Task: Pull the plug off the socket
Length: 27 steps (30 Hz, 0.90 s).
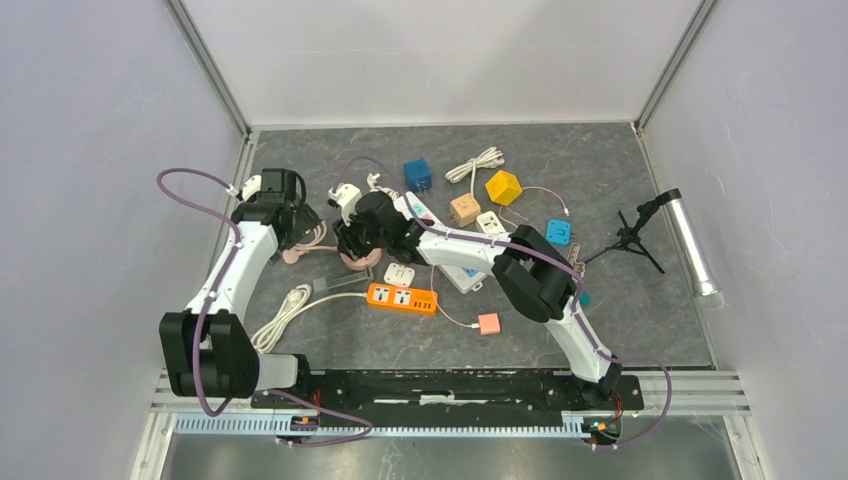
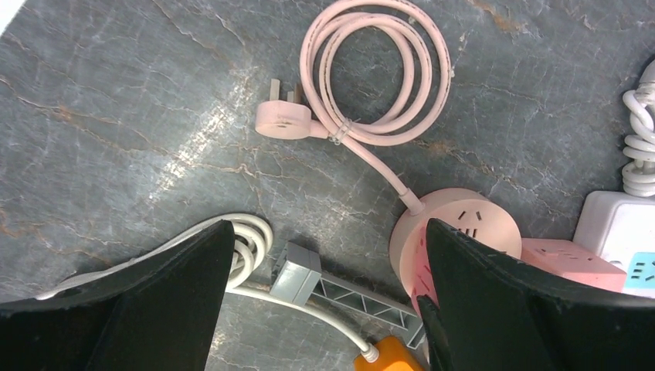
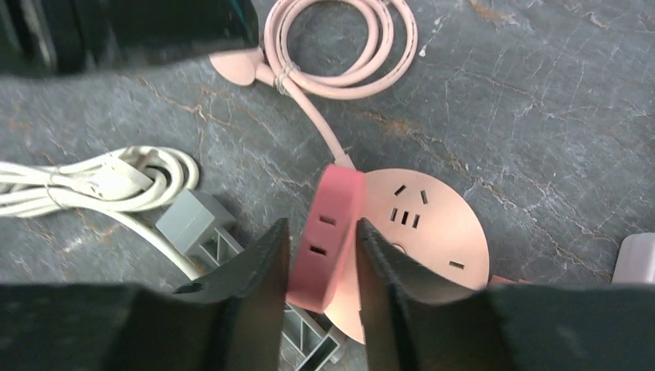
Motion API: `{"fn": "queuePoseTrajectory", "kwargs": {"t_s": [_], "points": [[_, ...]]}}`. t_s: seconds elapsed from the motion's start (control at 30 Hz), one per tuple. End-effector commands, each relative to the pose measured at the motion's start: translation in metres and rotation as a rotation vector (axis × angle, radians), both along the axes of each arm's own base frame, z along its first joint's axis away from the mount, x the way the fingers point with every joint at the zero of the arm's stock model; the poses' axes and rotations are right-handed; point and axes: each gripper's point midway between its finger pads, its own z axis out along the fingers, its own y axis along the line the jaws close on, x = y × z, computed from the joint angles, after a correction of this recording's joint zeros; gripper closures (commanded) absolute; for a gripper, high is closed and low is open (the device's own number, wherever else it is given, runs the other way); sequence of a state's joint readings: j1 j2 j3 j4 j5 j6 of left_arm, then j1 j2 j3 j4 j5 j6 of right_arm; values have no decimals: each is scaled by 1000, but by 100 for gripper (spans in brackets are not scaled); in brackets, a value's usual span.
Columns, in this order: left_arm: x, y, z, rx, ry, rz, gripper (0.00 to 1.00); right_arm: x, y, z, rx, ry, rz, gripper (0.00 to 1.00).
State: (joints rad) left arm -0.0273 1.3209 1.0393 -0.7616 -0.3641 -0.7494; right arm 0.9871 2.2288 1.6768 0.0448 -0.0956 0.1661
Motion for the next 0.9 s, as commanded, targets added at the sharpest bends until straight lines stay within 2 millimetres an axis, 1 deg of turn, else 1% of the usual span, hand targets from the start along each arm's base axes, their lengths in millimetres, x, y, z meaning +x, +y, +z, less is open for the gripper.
{"fn": "queuePoseTrajectory", "kwargs": {"t_s": [0.0, 0.07, 0.13, 0.17, 0.23, 0.33, 0.37, 0.43, 0.5, 0.6, 0.67, 0.77, 0.87], "points": [[3, -7, -6, -64, -11, 26, 0, 18, 6, 9, 62, 33, -81, 65], [3, -11, -10, -87, -3, 18, 0, 19, 2, 3, 58, 62, -100, 70], [3, -19, -15, -125, 0, -3, 2, 20, -4, -1, 67, 102, -124, 77], [2, -23, -19, -145, 1, -13, 4, 20, -6, -3, 76, 128, -133, 79], [3, -34, -25, -200, -7, -48, 9, 24, -11, -6, 77, 169, -163, 83], [2, -45, -33, -251, -17, -84, 19, 24, -15, -10, 93, 221, -171, 83], [2, -49, -34, -265, -18, -99, 22, 23, -13, -9, 105, 228, -158, 82], [2, -53, -38, -282, -8, -125, 26, 21, -9, -7, 119, 233, -128, 76], [2, -56, -43, -294, 11, -144, 31, 19, -5, -10, 117, 240, -100, 67], [2, -65, -49, -334, 25, -180, 35, 20, 0, -12, 115, 243, -83, 59], [4, -70, -52, -355, 22, -200, 38, 22, 2, -13, 118, 245, -78, 57], [4, -76, -59, -385, 20, -216, 46, 25, 4, -15, 124, 253, -74, 57], [7, -84, -66, -425, 5, -232, 53, 25, 7, -17, 138, 277, -58, 61]]}}
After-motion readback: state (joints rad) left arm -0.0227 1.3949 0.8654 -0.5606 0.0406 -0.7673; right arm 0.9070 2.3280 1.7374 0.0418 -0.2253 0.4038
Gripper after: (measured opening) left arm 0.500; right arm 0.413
